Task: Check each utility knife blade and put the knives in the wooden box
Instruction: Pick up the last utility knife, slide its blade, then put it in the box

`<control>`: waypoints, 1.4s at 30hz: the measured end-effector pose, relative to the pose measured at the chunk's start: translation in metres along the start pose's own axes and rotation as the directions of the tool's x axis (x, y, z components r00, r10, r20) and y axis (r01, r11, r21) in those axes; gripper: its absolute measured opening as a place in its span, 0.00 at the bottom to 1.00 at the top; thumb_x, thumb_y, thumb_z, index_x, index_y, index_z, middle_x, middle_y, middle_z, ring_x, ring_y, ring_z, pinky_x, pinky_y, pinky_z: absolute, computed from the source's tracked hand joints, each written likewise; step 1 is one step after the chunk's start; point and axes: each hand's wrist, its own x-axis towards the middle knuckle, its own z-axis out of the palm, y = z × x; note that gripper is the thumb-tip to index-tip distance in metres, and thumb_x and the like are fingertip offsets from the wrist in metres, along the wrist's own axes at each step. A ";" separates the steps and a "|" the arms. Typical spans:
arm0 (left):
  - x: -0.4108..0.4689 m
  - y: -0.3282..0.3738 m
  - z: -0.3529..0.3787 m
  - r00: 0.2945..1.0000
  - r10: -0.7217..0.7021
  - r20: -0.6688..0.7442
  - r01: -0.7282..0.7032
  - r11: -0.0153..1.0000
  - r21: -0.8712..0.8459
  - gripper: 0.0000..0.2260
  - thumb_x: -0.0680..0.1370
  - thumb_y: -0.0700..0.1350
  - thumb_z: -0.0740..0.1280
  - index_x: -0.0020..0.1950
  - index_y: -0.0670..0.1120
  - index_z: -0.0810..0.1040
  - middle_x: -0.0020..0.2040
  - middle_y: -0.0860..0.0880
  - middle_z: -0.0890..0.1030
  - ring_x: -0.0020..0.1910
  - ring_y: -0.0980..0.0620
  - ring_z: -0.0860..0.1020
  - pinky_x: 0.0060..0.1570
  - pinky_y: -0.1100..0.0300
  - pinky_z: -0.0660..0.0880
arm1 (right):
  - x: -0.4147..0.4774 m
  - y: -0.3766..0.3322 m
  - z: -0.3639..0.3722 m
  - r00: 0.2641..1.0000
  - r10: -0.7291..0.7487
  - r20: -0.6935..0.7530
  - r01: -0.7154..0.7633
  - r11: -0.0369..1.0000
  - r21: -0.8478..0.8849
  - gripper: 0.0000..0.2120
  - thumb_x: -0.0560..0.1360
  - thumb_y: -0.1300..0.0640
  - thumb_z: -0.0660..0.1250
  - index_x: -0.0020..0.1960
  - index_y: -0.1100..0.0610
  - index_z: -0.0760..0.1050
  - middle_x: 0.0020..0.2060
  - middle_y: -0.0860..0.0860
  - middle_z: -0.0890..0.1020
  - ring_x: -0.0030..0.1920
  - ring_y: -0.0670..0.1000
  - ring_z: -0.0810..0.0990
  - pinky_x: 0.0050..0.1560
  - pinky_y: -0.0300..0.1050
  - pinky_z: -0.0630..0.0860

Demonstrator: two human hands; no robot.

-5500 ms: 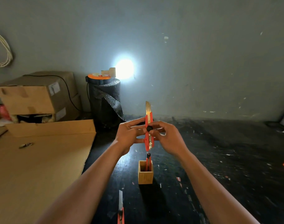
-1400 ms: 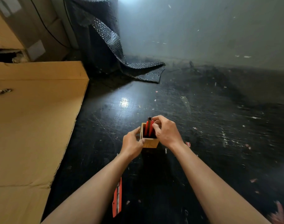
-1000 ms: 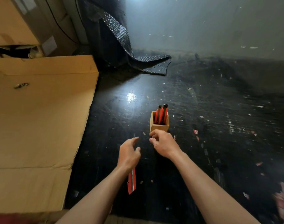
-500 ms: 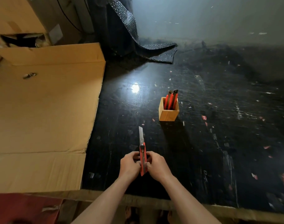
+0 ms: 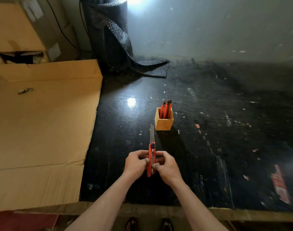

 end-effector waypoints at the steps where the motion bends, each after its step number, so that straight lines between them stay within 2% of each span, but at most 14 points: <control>1: 0.001 0.009 0.000 1.000 0.031 0.005 -0.031 1.000 0.000 0.14 0.78 0.35 0.69 0.56 0.53 0.85 0.50 0.51 0.88 0.50 0.52 0.87 0.51 0.47 0.85 | 0.000 -0.007 -0.007 0.999 -0.036 -0.015 0.036 0.999 0.004 0.18 0.75 0.65 0.71 0.58 0.45 0.77 0.47 0.48 0.85 0.46 0.44 0.86 0.45 0.45 0.85; 6: 0.005 0.068 -0.003 0.983 0.183 0.029 -0.180 0.981 -0.078 0.14 0.79 0.33 0.68 0.61 0.47 0.84 0.54 0.48 0.88 0.52 0.49 0.87 0.53 0.44 0.84 | 0.005 -0.052 -0.044 0.971 -0.227 -0.070 0.229 0.973 0.026 0.20 0.73 0.65 0.74 0.59 0.47 0.77 0.46 0.50 0.86 0.47 0.46 0.85 0.48 0.47 0.85; 11: 0.003 0.133 -0.008 0.950 0.305 0.062 -0.290 0.939 -0.184 0.16 0.78 0.30 0.69 0.64 0.41 0.80 0.55 0.40 0.87 0.51 0.43 0.87 0.52 0.42 0.84 | 0.008 -0.100 -0.084 0.924 -0.371 -0.094 0.376 0.926 0.042 0.24 0.72 0.73 0.70 0.63 0.55 0.75 0.48 0.55 0.85 0.48 0.50 0.86 0.48 0.49 0.85; 14: -0.001 0.172 -0.007 0.935 0.352 0.050 -0.334 0.917 -0.218 0.16 0.78 0.29 0.67 0.63 0.41 0.80 0.52 0.39 0.87 0.49 0.42 0.88 0.51 0.41 0.84 | 0.009 -0.128 -0.106 0.900 -0.418 -0.125 0.427 0.902 0.056 0.23 0.73 0.75 0.69 0.63 0.56 0.75 0.47 0.56 0.85 0.46 0.51 0.87 0.45 0.48 0.85; 17: -0.005 0.202 -0.009 0.911 0.409 0.056 -0.386 0.892 -0.237 0.17 0.79 0.30 0.68 0.65 0.44 0.80 0.53 0.40 0.87 0.49 0.43 0.88 0.50 0.45 0.85 | 0.005 -0.153 -0.124 0.887 -0.436 -0.153 0.452 0.887 0.092 0.22 0.74 0.73 0.69 0.63 0.54 0.75 0.45 0.55 0.85 0.42 0.50 0.87 0.40 0.43 0.85; 20: -0.010 0.229 -0.011 0.885 0.462 0.057 -0.430 0.859 -0.277 0.19 0.79 0.30 0.68 0.66 0.47 0.80 0.53 0.40 0.87 0.49 0.42 0.88 0.48 0.47 0.85 | 0.003 -0.175 -0.138 0.870 -0.465 -0.164 0.482 0.871 0.089 0.20 0.76 0.70 0.70 0.63 0.52 0.75 0.45 0.53 0.86 0.43 0.50 0.88 0.41 0.43 0.85; 24: -0.017 0.257 -0.010 0.860 0.509 0.027 -0.473 0.817 -0.331 0.19 0.76 0.26 0.69 0.65 0.41 0.81 0.50 0.38 0.88 0.45 0.43 0.88 0.41 0.52 0.85 | 0.007 -0.203 -0.151 0.807 -0.545 -0.228 0.554 0.832 -0.031 0.19 0.77 0.63 0.72 0.63 0.47 0.75 0.46 0.46 0.85 0.46 0.46 0.86 0.48 0.44 0.84; 26: -0.020 0.266 -0.009 0.847 0.531 0.013 -0.499 0.803 -0.326 0.20 0.76 0.25 0.69 0.65 0.40 0.81 0.48 0.40 0.88 0.43 0.45 0.88 0.39 0.53 0.85 | 0.006 -0.220 -0.159 0.750 -0.608 -0.261 0.602 0.790 -0.112 0.18 0.79 0.59 0.71 0.66 0.46 0.73 0.50 0.43 0.83 0.48 0.40 0.82 0.46 0.34 0.78; 28: -0.023 0.273 -0.007 0.837 0.547 -0.001 -0.520 0.795 -0.312 0.20 0.77 0.24 0.68 0.66 0.39 0.80 0.45 0.42 0.88 0.41 0.47 0.88 0.37 0.55 0.85 | 0.003 -0.236 -0.167 0.703 -0.662 -0.261 0.636 0.749 -0.186 0.17 0.81 0.58 0.68 0.67 0.47 0.74 0.53 0.44 0.82 0.48 0.37 0.79 0.40 0.25 0.73; 31: -0.026 0.281 -0.005 0.824 0.567 -0.011 -0.544 0.785 -0.296 0.19 0.78 0.25 0.67 0.66 0.38 0.79 0.43 0.47 0.89 0.40 0.50 0.88 0.35 0.59 0.83 | 0.005 -0.252 -0.176 0.641 -0.731 -0.234 0.649 0.679 -0.343 0.13 0.81 0.58 0.67 0.65 0.49 0.77 0.57 0.48 0.83 0.51 0.42 0.78 0.40 0.24 0.70; 34: -0.026 0.285 -0.005 0.811 0.585 -0.028 -0.570 0.777 -0.269 0.18 0.79 0.27 0.67 0.67 0.38 0.79 0.46 0.47 0.89 0.42 0.49 0.89 0.36 0.59 0.83 | 0.007 -0.254 -0.178 0.630 -0.749 -0.204 0.640 0.650 -0.410 0.11 0.81 0.56 0.67 0.63 0.50 0.78 0.58 0.50 0.82 0.52 0.46 0.80 0.44 0.26 0.69; 42: -0.029 0.277 -0.002 0.843 0.537 -0.013 -0.511 0.795 -0.326 0.20 0.76 0.23 0.66 0.65 0.38 0.81 0.46 0.41 0.89 0.41 0.45 0.88 0.35 0.54 0.84 | 0.007 -0.245 -0.175 0.642 -0.733 -0.223 0.650 0.675 -0.349 0.10 0.80 0.58 0.69 0.60 0.50 0.80 0.56 0.48 0.83 0.53 0.45 0.80 0.50 0.31 0.71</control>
